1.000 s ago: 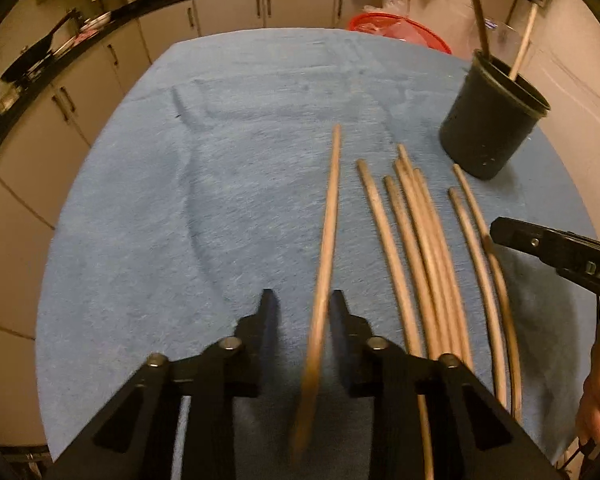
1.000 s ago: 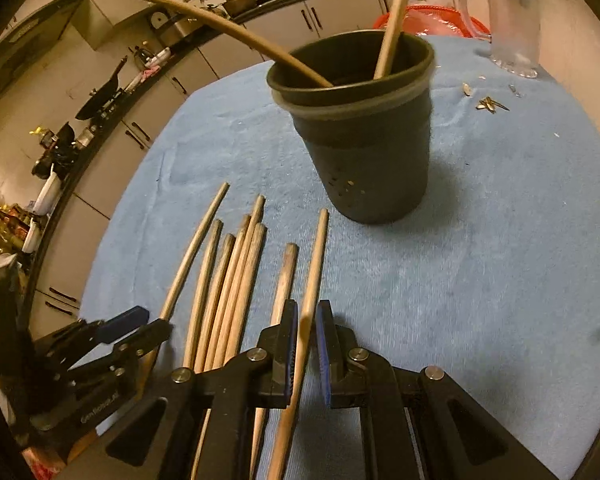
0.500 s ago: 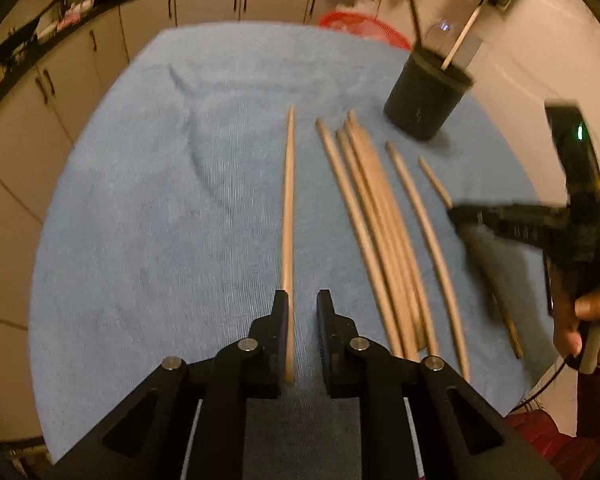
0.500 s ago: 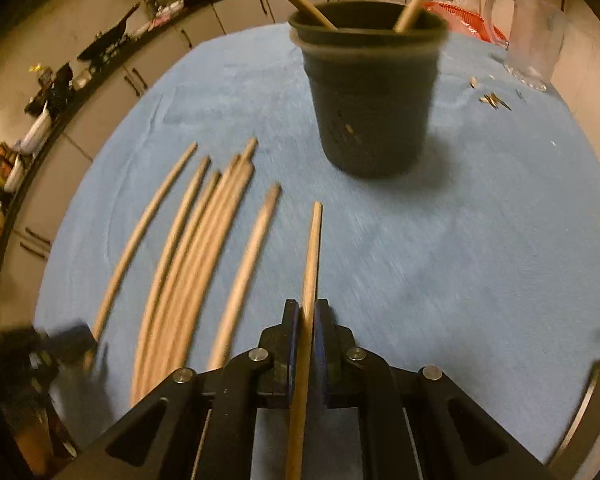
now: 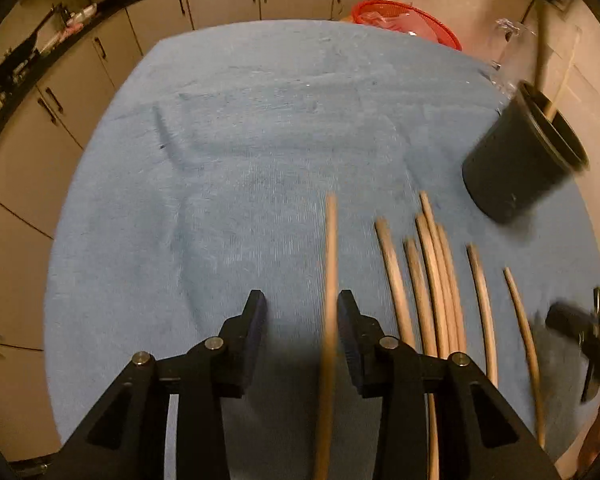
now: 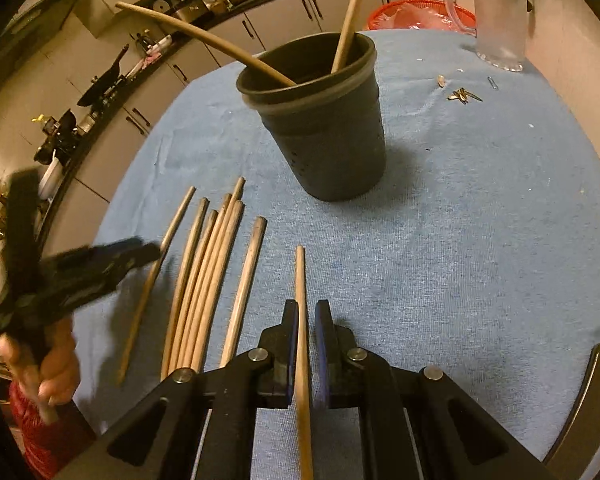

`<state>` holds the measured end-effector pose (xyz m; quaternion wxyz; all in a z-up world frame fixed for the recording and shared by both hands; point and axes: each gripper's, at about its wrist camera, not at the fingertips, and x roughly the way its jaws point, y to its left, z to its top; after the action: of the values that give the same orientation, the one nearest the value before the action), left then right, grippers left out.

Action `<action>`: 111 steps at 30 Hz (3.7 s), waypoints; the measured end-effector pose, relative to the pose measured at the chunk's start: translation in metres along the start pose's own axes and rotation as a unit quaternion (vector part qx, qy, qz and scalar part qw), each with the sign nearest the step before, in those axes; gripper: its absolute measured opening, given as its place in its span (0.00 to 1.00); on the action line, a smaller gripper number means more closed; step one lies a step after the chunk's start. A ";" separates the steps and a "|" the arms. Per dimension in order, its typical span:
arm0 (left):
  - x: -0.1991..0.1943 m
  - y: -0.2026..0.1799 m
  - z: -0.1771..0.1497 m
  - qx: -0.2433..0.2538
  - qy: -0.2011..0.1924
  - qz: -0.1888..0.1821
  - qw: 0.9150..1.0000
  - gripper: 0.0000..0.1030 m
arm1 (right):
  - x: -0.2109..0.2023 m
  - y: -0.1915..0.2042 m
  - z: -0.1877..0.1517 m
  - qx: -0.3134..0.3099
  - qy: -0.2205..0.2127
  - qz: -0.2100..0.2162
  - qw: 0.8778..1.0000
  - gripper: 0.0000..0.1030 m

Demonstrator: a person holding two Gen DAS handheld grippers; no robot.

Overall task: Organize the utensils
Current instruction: 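Grasp another wooden chopstick with the left tool and lift it, then carry the chopstick in the left tool above the grey cup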

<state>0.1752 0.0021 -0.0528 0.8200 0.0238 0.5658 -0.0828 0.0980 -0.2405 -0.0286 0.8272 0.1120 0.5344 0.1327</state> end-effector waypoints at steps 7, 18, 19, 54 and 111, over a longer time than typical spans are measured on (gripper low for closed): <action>0.016 0.002 0.024 -0.026 -0.005 0.033 0.999 0.07 | 0.004 0.001 0.012 -0.003 0.011 -0.005 1.000 0.10; 0.001 0.018 -0.024 -0.046 0.008 -0.017 0.999 0.06 | 0.044 0.032 0.027 -0.068 0.042 -0.069 0.994 0.11; 0.002 0.018 -0.023 -0.044 0.011 -0.018 0.999 0.06 | 0.044 0.035 0.027 -0.073 0.044 -0.073 0.994 0.11; -0.159 -0.016 -0.049 -0.016 -0.211 -0.034 0.977 0.06 | -0.131 0.067 -0.008 -0.080 -0.266 0.002 0.961 0.06; -0.219 -0.035 -0.044 0.009 -0.250 -0.049 0.967 0.06 | -0.188 0.054 -0.003 -0.051 -0.328 0.018 0.943 0.06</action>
<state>0.0531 -0.0025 0.1376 0.9301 -0.0182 0.3425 -0.1317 0.0164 -0.2536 0.1481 0.9587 0.1171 0.2239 0.1305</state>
